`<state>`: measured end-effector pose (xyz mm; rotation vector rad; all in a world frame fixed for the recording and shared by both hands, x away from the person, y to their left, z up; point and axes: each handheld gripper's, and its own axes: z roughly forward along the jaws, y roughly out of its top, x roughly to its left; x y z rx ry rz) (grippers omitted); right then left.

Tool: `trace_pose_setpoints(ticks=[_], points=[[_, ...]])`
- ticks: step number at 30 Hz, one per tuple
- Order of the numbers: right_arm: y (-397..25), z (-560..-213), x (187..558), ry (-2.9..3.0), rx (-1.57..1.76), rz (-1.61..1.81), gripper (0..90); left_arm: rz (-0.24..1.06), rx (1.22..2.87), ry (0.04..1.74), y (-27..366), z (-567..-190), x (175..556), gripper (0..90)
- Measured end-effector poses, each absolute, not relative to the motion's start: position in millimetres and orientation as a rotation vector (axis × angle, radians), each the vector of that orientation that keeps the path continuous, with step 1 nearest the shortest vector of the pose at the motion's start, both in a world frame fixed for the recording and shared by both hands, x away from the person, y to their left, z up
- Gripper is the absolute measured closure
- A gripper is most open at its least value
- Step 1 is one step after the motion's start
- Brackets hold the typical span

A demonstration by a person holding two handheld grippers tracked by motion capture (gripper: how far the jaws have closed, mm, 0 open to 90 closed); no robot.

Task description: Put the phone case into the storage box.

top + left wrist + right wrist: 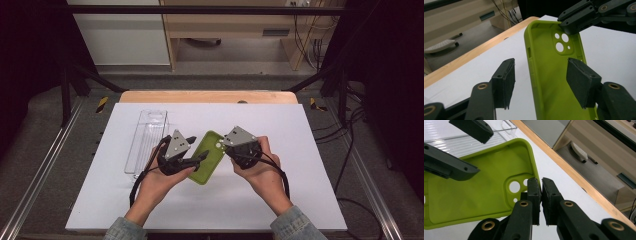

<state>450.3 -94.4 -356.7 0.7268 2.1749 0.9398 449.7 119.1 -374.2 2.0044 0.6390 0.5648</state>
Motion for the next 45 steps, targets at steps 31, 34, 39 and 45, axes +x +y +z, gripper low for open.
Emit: trace_pose_setpoints(ticks=[31, 34, 39, 45], points=[[-77.5, -356.8, 443.4, 2.164, 0.67, 0.89, 85.3, 0.553, 2.052, 0.705, 121.8, -366.8, 457.6, 62.6], [-74.3, -356.1, 442.1, 2.163, 0.68, 0.882, 85.3, 0.526, 2.04, 0.728, 124.5, -365.8, 460.7, 66.7], [-67.9, -353.9, 439.4, 2.151, 0.647, 0.844, 85.3, 0.466, 2.029, 0.733, 130.0, -365.8, 464.1, 70.4], [-69.3, -354.4, 439.2, 2.142, 0.644, 0.845, 85.3, 0.453, 2.03, 0.731, 131.6, -362.7, 466.1, 77.6]])
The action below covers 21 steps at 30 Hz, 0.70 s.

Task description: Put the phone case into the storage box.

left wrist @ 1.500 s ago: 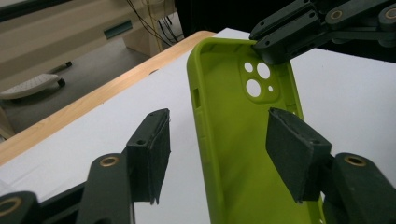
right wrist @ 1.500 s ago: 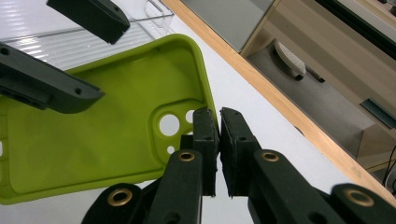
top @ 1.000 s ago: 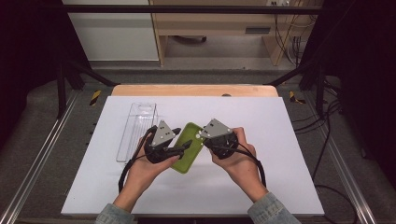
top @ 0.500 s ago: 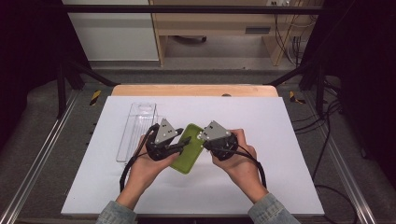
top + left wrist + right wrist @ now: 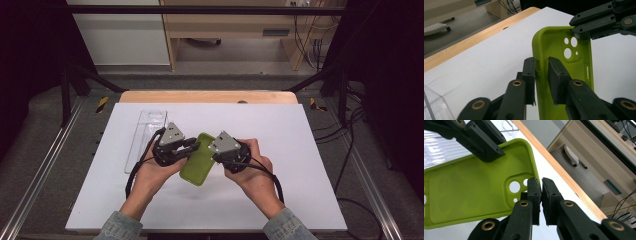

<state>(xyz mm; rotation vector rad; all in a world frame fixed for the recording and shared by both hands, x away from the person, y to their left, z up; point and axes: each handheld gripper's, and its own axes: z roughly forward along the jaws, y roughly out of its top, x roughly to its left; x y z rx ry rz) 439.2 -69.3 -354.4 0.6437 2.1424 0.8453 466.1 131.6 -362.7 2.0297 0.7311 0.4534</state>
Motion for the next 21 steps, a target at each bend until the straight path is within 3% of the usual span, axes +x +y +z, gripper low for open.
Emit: trace_pose_setpoints(ticks=[21], points=[[-80.6, -349.8, 441.0, 2.092, 0.675, 0.859, 85.3, 0.507, 2.037, 0.728, 118.4, -355.2, 470.5, 81.9]])
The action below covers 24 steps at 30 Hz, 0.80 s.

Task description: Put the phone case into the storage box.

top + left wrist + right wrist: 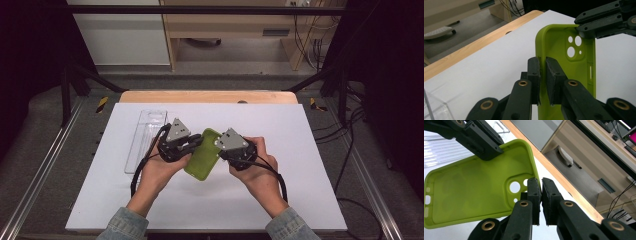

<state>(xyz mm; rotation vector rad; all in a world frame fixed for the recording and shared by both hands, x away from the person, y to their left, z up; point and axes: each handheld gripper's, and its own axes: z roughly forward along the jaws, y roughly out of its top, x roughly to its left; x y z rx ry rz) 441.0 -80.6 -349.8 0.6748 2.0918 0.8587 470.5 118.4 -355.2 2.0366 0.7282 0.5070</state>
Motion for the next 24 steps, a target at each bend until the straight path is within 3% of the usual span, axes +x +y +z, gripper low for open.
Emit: trace_pose_setpoints(ticks=[10, 24], points=[[-76.1, -347.5, 439.5, 2.078, 0.664, 0.846, 85.3, 0.538, 2.023, 0.744, 119.1, -354.1, 469.2, 83.4], [-72.8, -346.4, 438.6, 2.053, 0.667, 0.825, 84.6, 0.689, 1.988, 0.764, 111.1, -356.8, 461.5, 86.7]])
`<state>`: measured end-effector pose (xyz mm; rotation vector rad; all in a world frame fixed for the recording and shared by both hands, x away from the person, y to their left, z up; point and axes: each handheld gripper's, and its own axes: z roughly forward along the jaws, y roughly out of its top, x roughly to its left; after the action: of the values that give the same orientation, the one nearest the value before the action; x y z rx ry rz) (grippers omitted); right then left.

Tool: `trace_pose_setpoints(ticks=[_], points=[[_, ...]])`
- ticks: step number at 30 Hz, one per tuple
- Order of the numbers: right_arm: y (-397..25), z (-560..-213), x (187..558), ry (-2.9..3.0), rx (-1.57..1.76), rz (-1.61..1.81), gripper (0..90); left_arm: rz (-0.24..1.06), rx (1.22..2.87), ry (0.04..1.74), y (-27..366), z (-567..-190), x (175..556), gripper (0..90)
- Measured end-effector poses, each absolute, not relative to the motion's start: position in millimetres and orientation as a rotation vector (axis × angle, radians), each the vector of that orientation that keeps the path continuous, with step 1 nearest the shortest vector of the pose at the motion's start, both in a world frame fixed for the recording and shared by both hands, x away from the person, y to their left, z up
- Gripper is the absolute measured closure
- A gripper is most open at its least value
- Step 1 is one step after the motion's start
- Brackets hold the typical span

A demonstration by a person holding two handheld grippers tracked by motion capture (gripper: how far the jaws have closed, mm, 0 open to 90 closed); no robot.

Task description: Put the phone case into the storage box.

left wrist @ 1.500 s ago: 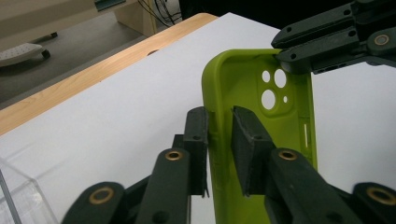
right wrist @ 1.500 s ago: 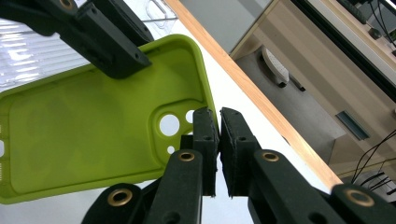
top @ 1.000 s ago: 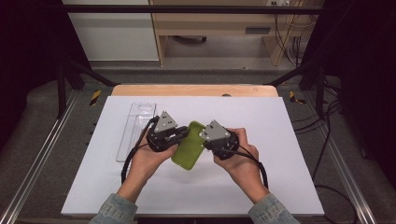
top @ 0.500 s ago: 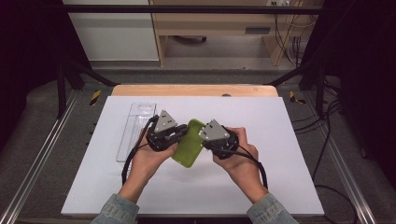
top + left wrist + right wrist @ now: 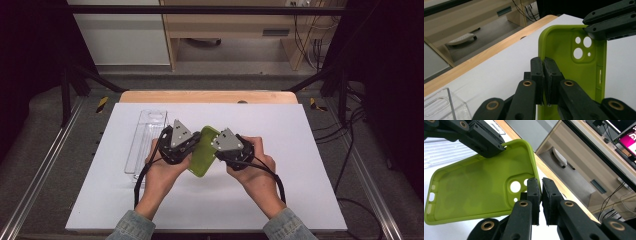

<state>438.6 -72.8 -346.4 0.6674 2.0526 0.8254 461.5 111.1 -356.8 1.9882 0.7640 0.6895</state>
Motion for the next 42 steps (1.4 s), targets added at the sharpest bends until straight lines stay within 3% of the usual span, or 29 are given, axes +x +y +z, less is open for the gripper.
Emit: trace_pose_setpoints(ticks=[6, 10, 13, 22, 23, 26, 35, 42], points=[[-73.1, -347.2, 438.6, 2.071, 0.706, 0.903, 79.6, 0.719, 1.979, 0.79, 110.4, -362.7, 461.8, 87.1], [-74.4, -347.6, 436.5, 2.084, 0.716, 0.931, 70.8, 0.729, 1.965, 0.818, 113.5, -365.6, 464.2, 87.2], [-78.9, -348.6, 431.3, 2.092, 0.744, 0.978, 58.6, 0.732, 1.964, 0.834, 116.5, -368.1, 466.8, 87.3], [-102.4, -351.0, 421.3, 2.064, 0.829, 1.128, 39.0, 0.77, 1.92, 0.858, 123.6, -369.3, 470.3, 87.3], [-112.1, -353.3, 420.9, 2.01, 0.848, 1.193, 33.7, 0.779, 1.902, 0.862, 124.8, -369.3, 470.3, 87.3], [-122.5, -355.9, 420.4, 1.947, 0.876, 1.272, 32.6, 0.789, 1.889, 0.856, 125.1, -368.8, 469.6, 87.3], [-163.8, -375.1, 423.5, 1.835, 0.964, 1.375, 15.6, 0.779, 1.868, 0.836, 129.8, -363.0, 467.3, 87.4], [-176.2, -393.6, 424.3, 1.849, 0.958, 1.429, 8.1, 0.777, 1.862, 0.834, 137.5, -360.1, 462.2, 87.4]])
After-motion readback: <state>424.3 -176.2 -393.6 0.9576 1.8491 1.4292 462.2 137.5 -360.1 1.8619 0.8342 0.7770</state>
